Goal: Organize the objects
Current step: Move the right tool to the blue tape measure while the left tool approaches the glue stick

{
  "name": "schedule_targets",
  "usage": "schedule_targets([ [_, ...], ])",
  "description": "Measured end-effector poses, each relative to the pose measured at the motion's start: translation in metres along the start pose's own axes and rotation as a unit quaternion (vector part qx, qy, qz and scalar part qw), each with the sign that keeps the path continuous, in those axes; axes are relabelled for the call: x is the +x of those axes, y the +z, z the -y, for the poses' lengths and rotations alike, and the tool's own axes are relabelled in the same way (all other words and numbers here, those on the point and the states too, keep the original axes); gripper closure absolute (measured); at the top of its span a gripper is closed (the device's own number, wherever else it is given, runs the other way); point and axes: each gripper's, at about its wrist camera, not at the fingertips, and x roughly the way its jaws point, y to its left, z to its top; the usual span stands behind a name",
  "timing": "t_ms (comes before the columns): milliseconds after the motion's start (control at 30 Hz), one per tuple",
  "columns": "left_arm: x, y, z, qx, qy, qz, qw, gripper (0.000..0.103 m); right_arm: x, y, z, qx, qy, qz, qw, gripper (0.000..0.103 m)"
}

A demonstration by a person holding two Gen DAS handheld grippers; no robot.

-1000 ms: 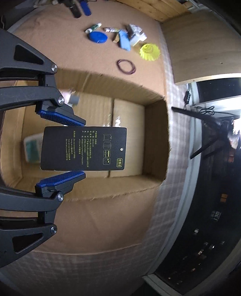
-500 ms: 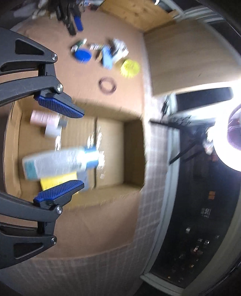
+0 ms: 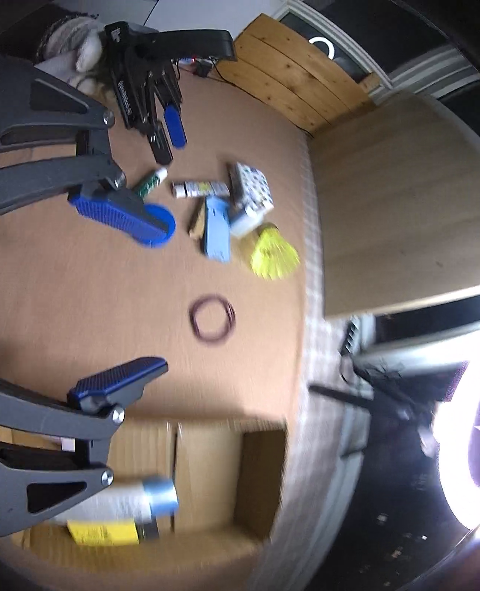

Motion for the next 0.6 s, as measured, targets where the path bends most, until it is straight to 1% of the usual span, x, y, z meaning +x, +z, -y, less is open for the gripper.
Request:
schedule_targets([
  [233,0.016,0.006,0.007,0.015,-0.002,-0.006,0.9999,0.057,0.054,0.007,-0.024,0.012,0.026,-0.044,0.999,0.062],
  [333,0.021,0.005,0.006,0.017,-0.003,-0.011,0.9998,0.06,0.073,0.01,-0.034,0.001,0.023,-0.06,0.998,0.064],
  [467,0.027,0.004,0.005,0.017,-0.002,-0.017,0.9997,0.06,0.093,0.014,-0.047,-0.016,0.009,-0.07,0.997,0.064],
  [533,0.03,0.003,0.004,0.018,-0.001,-0.021,0.9996,0.06,0.104,0.014,-0.053,-0.023,0.011,-0.082,0.996,0.064],
  [600,0.031,0.001,0.003,0.019,0.001,-0.023,0.9996,0.061,0.112,0.015,-0.058,-0.035,0.001,-0.089,0.995,0.064],
])
